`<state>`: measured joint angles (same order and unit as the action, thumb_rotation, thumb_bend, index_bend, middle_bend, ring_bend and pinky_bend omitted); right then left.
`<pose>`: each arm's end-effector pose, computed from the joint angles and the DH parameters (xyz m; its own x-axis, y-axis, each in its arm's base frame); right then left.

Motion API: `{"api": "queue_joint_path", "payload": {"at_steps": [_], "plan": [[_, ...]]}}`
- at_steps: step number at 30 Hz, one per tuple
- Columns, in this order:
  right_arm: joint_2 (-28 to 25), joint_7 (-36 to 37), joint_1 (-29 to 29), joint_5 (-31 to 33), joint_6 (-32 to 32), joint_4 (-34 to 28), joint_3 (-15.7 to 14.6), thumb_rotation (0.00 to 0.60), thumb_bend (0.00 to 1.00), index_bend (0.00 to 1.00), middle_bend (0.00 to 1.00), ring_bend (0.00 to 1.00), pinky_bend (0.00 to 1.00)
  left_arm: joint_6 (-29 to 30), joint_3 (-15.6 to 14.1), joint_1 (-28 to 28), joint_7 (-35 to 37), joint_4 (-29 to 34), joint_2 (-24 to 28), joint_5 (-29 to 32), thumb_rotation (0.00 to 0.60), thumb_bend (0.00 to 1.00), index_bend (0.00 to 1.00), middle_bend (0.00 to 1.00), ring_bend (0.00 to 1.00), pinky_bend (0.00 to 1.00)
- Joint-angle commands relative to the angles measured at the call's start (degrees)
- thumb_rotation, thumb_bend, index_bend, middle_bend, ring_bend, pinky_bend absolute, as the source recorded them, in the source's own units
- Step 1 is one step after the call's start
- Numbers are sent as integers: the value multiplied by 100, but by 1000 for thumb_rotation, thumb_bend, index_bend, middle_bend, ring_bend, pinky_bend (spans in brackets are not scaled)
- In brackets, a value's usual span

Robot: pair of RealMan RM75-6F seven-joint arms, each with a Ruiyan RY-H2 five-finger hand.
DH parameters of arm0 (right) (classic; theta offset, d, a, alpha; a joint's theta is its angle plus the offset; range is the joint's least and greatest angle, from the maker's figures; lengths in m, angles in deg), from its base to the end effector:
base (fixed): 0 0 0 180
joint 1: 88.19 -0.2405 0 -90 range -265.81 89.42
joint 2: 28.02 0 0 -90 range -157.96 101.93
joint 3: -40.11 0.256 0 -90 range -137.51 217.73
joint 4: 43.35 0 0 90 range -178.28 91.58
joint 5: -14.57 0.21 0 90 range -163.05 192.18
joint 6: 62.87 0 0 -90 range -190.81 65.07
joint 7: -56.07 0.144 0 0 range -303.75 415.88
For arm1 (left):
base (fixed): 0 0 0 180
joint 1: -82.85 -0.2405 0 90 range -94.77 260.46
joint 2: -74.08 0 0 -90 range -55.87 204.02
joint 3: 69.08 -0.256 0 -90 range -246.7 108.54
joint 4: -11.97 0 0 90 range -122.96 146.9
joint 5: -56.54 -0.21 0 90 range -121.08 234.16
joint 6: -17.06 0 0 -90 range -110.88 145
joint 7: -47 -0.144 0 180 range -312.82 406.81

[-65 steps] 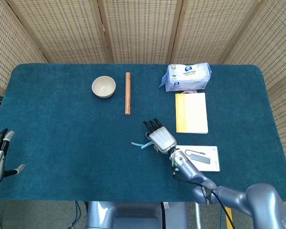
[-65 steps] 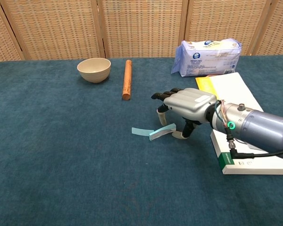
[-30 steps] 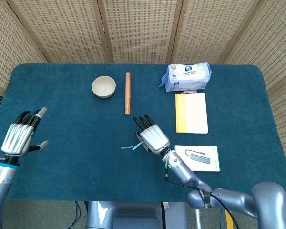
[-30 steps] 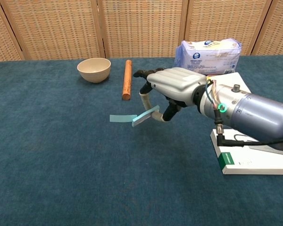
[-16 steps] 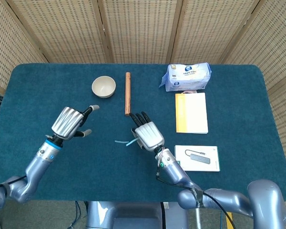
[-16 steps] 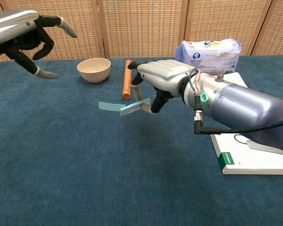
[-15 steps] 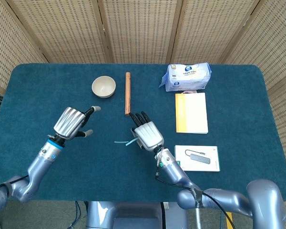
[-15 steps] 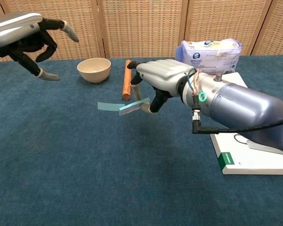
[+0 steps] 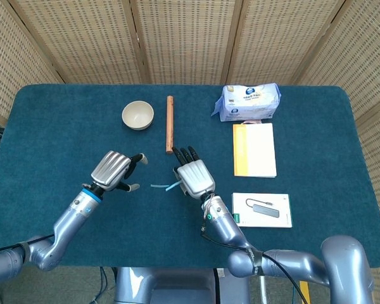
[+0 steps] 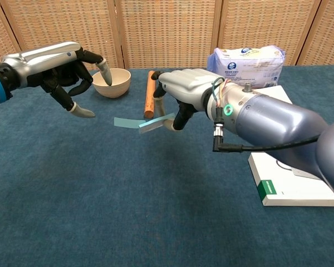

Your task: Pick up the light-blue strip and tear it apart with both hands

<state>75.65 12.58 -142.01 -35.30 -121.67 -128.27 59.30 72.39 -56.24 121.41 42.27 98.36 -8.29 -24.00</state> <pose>-0.0294 -0.3448 -0.0683 0.4820 -0.1802 0.8575 -0.8184 -0.4419 0.3672 -0.1432 0.3423 0.0249 0.3616 0.1932 0.9121 0.8420 -0.4877 -0.2305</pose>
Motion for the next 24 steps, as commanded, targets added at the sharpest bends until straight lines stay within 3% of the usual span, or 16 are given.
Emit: {"api": "queue_joint_path", "payload": {"at_steps": [1,24], "plan": [[-10,-11,-18,47,-32,-14,-8,600,517,571,0,0,0,-117,-65,37,-13,96,-2,119,600,169,412,827,960,1000],[-107,82,-143,251,-181,-111,-129,600,517,571,0,0,0,-192,14,443,-702,69,-674,1014,600,271,513,828,960,1000]]}}
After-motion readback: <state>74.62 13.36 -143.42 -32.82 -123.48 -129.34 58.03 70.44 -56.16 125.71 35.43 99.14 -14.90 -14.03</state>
